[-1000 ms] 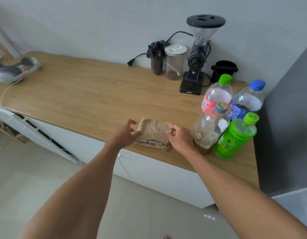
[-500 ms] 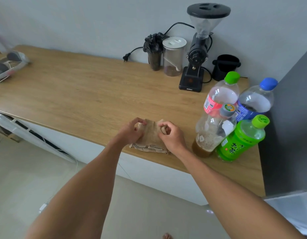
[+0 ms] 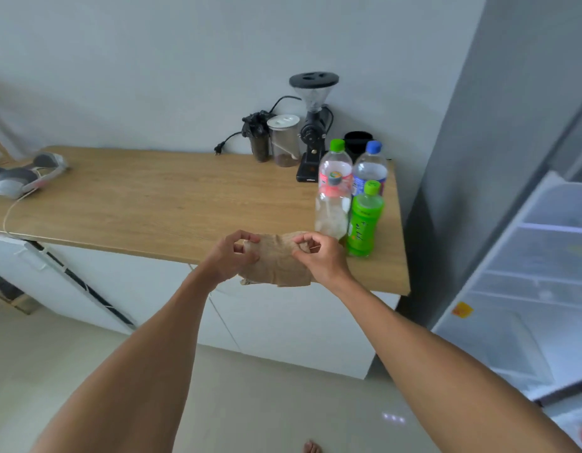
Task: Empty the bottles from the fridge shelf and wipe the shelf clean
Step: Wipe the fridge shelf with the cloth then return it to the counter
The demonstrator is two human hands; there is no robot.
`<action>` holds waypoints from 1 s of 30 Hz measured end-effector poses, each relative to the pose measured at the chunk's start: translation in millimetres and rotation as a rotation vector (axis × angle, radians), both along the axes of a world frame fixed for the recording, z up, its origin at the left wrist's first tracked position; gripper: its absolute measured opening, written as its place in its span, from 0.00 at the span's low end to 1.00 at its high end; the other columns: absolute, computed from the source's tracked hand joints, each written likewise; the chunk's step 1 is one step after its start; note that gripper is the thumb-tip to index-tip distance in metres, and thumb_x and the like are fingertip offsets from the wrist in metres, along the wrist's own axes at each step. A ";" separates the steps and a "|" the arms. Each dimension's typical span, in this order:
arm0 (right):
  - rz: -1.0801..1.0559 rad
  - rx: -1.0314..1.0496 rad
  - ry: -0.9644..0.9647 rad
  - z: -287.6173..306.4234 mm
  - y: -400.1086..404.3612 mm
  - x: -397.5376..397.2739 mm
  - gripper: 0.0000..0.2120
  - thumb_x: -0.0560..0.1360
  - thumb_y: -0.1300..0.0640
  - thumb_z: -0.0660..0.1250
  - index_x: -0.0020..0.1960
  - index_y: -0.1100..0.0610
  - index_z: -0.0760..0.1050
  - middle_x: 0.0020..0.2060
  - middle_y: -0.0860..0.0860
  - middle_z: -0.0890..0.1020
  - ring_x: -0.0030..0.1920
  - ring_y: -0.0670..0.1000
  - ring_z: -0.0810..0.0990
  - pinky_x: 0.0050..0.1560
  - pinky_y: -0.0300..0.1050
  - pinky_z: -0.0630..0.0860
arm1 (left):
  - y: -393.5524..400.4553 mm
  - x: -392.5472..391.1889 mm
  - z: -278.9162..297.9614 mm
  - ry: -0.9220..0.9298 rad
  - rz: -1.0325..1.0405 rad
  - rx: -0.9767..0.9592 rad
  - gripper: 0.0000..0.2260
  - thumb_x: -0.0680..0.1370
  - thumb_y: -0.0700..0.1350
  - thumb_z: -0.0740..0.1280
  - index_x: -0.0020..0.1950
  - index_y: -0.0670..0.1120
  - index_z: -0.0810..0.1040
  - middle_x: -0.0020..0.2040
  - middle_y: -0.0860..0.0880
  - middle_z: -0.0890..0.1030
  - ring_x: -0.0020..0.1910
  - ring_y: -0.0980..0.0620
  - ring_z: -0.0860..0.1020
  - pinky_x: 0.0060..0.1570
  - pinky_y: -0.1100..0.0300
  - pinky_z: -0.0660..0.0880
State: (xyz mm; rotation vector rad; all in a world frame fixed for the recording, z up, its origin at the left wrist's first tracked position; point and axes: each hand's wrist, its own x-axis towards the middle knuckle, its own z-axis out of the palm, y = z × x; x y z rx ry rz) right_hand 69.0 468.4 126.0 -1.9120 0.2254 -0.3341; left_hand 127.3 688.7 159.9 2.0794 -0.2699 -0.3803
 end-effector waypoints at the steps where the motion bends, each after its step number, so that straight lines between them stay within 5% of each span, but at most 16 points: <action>1: -0.003 -0.018 -0.015 6.2 -8.2 -22.5 0.06 0.68 0.58 0.75 0.46 0.51 0.84 0.32 0.42 0.79 0.32 0.38 0.74 0.36 0.30 0.71 | -7.4 -18.9 3.2 -0.004 -0.016 -0.015 0.10 0.78 0.39 0.73 0.56 0.51 0.80 0.39 0.44 0.77 0.40 0.48 0.74 0.40 0.56 0.70; 7: -0.152 -0.087 0.005 16.2 -81.6 -153.8 0.07 0.67 0.53 0.77 0.45 0.49 0.85 0.34 0.44 0.83 0.33 0.38 0.76 0.38 0.29 0.72 | -86.0 -114.6 -2.4 0.048 -0.155 -0.069 0.10 0.78 0.38 0.73 0.57 0.49 0.80 0.32 0.53 0.78 0.35 0.51 0.74 0.35 0.59 0.70; 11: -0.247 -0.094 0.065 11.2 -157.5 -220.8 0.08 0.67 0.51 0.76 0.46 0.48 0.84 0.31 0.44 0.80 0.33 0.41 0.75 0.39 0.40 0.76 | -174.8 -156.1 -12.8 0.082 -0.272 -0.059 0.10 0.78 0.37 0.73 0.56 0.47 0.80 0.34 0.50 0.79 0.35 0.51 0.73 0.32 0.60 0.70; 16: -0.361 -0.125 0.165 2.2 -274.8 -279.2 0.08 0.67 0.53 0.77 0.45 0.48 0.84 0.36 0.45 0.85 0.36 0.41 0.80 0.43 0.37 0.77 | -307.8 -194.4 -34.5 0.070 -0.381 -0.059 0.11 0.74 0.43 0.76 0.52 0.55 0.81 0.43 0.48 0.82 0.41 0.49 0.78 0.40 0.58 0.75; 20: -0.463 -0.134 0.226 -11.9 -377.4 -295.2 0.08 0.67 0.56 0.76 0.45 0.49 0.85 0.36 0.46 0.85 0.37 0.43 0.81 0.42 0.34 0.77 | -426.0 -208.1 -69.9 0.007 -0.382 -0.029 0.10 0.74 0.47 0.76 0.53 0.58 0.83 0.45 0.51 0.84 0.43 0.51 0.83 0.39 0.70 0.75; 24: -0.534 -0.144 0.232 -45.0 -486.6 -279.6 0.10 0.67 0.60 0.75 0.46 0.48 0.85 0.34 0.39 0.83 0.35 0.35 0.79 0.38 0.25 0.71 | -544.0 -205.2 -116.4 0.033 -0.344 -0.087 0.08 0.78 0.45 0.73 0.56 0.54 0.82 0.50 0.49 0.84 0.45 0.50 0.84 0.45 0.62 0.81; 28: -0.539 -0.145 0.233 -93.8 -579.8 -244.2 0.10 0.66 0.59 0.75 0.45 0.47 0.85 0.33 0.44 0.82 0.33 0.40 0.77 0.37 0.28 0.71 | -640.1 -170.7 -159.6 0.001 -0.280 -0.144 0.07 0.79 0.47 0.72 0.53 0.59 0.80 0.47 0.52 0.83 0.36 0.54 0.81 0.25 0.67 0.72; 30: -0.551 -0.137 0.192 -114.1 -618.0 -221.2 0.10 0.66 0.59 0.75 0.45 0.47 0.85 0.33 0.44 0.81 0.32 0.40 0.76 0.36 0.28 0.70 | -679.3 -144.8 -174.9 -0.048 -0.266 -0.151 0.08 0.79 0.45 0.72 0.54 0.57 0.80 0.45 0.53 0.82 0.31 0.60 0.78 0.24 0.71 0.70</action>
